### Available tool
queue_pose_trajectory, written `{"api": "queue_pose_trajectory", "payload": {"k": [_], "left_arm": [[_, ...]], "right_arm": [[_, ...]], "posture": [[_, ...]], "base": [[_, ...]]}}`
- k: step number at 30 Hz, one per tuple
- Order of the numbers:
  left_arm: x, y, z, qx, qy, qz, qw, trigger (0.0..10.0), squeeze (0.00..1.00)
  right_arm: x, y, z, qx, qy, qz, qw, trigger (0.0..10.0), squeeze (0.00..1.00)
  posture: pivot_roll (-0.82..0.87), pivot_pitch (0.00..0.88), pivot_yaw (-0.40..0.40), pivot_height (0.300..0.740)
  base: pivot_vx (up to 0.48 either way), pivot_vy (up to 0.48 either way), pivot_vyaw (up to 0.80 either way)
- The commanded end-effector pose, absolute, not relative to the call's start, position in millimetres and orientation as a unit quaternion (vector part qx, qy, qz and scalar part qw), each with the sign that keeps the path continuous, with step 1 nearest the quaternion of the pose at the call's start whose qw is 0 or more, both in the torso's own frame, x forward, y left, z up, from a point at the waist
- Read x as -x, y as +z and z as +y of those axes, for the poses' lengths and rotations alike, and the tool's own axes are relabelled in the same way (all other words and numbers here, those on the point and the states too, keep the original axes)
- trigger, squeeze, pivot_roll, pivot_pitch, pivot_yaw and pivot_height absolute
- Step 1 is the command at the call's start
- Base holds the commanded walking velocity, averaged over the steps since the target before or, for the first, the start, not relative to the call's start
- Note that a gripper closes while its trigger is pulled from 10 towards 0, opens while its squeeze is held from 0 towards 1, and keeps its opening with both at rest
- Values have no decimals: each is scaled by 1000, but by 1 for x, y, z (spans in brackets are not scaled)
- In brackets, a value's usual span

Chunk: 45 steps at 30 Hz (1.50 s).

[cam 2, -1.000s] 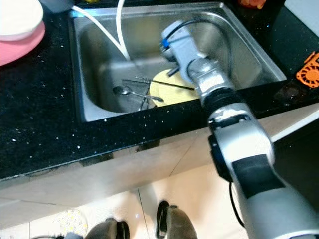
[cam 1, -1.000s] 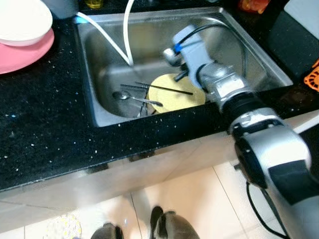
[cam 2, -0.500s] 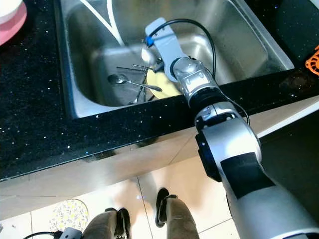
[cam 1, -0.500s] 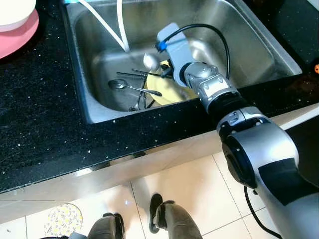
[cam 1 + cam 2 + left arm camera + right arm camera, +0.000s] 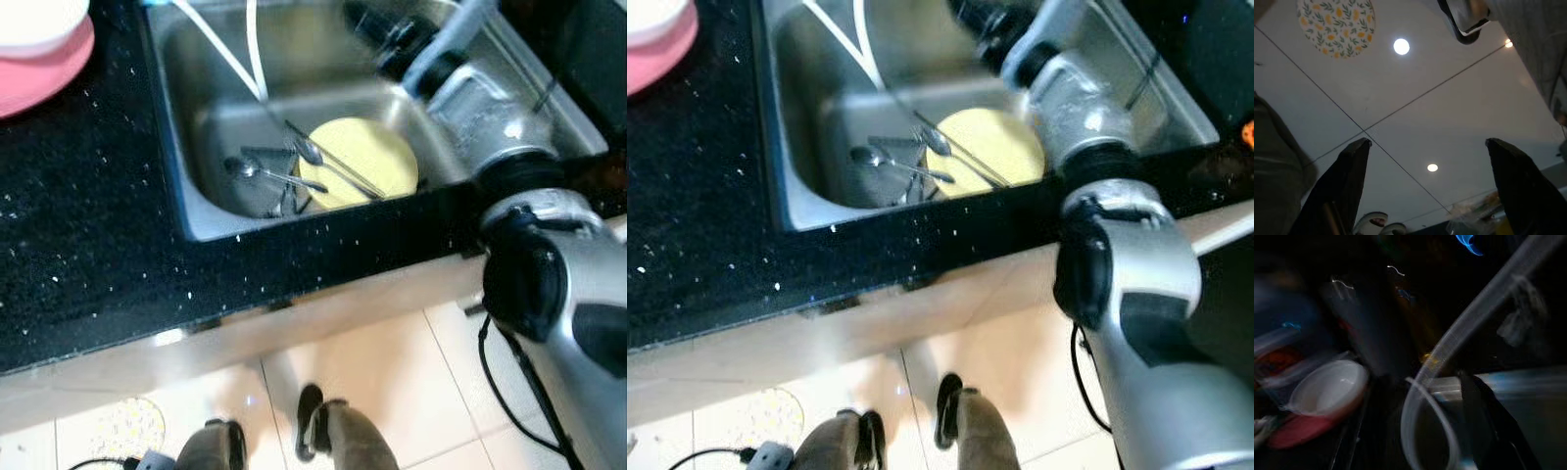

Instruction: Kitchen organization

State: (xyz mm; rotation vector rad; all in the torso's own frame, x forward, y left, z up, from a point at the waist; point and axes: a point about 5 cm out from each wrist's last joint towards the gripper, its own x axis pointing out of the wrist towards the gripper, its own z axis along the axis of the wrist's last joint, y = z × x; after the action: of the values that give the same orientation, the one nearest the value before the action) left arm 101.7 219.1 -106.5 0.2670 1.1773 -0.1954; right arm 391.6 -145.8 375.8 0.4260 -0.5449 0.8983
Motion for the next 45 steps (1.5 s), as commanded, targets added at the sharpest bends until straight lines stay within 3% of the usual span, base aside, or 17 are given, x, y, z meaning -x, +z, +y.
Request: {"api": "queue_pose_trajectory", "payload": {"k": [1,10,13,19,21,22,24,28,37,45], "left_arm": [[-97,-110,208,-126,-124,567,805,10000,0],[-111,-103,232,-177,-119,573,791,10000,0],[-107,-99,252,-229,-126,596,759,10000,0],[-105,-94,272,-305,-120,614,718,10000,0],[-107,-93,274,-315,-112,612,716,10000,0],[-108,-93,275,-310,-99,611,721,10000,0],[-111,-93,271,-226,-37,607,761,10000,0],[-125,-96,250,-97,23,577,811,10000,0],[-140,-99,213,-85,-31,545,833,10000,0],[-136,-100,212,-97,-44,547,830,10000,0]], "right_arm": [[-381,349,-142,-212,463,-251,823,10000,0],[-363,288,-134,-254,465,-214,820,10000,0],[-354,278,-136,-294,461,-221,807,10000,0],[-339,277,-137,-321,460,-237,793,10000,0],[-336,278,-137,-320,460,-239,793,10000,0],[-334,278,-137,-320,459,-241,793,10000,0],[-331,282,-135,-318,462,-248,790,10000,0],[-320,286,-123,-312,485,-257,775,10000,0],[-301,276,-86,-289,524,-222,770,10000,0],[-290,265,-68,-279,548,-195,764,10000,0]], "posture": [[52,199,-86,740],[71,130,-65,740],[79,95,-56,740],[88,77,-50,740],[89,75,-47,740],[89,74,-45,740],[91,70,-46,740],[90,66,-50,740],[74,65,-52,740],[76,69,-50,740]], "base": [[0,0,0],[0,0,0],[0,0,0],[0,0,0],[0,0,0],[0,0,0],[0,0,0],[0,0,198],[0,0,794],[0,0,794]]}}
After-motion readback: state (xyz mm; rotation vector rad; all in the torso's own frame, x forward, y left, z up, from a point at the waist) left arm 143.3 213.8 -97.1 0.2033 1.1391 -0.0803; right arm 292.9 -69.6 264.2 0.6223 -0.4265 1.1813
